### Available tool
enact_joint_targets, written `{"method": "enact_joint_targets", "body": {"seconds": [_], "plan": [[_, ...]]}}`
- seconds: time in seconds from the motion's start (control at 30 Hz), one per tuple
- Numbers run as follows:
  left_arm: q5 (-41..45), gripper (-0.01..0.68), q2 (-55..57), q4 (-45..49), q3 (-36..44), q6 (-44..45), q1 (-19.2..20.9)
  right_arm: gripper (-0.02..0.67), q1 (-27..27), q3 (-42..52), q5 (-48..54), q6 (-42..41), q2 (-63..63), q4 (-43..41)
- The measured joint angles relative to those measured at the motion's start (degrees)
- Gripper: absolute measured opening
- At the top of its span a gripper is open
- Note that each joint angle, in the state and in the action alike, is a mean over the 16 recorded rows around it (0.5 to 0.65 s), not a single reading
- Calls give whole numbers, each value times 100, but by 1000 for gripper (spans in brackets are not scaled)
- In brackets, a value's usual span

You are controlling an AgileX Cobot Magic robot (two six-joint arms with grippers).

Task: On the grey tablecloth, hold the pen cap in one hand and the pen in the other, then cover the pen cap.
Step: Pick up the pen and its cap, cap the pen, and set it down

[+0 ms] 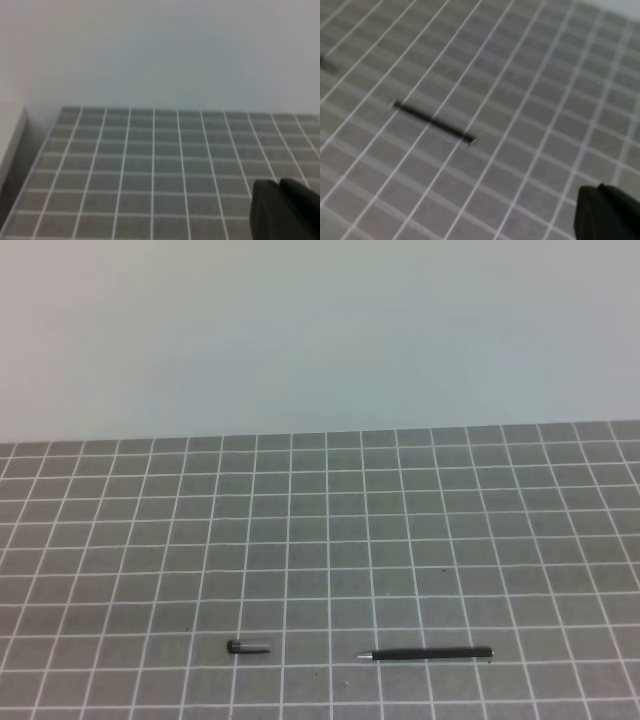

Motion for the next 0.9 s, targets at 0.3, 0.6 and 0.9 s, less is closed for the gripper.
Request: {"method": "enact_joint_targets", "body": {"seconds": [0.3,0.6,0.9], "plan": [[656,-3,1382,-748,-389,451,0,1,644,-968,726,-1136,2576,172],[922,-3,1878,-1287,-491,1010,0,3,1754,-2351,1139,-1274,4835,-472],[1039,-3,1908,-1441,-493,1170,0,52,2508,-3356,1269,-1560,6036,-966]]}}
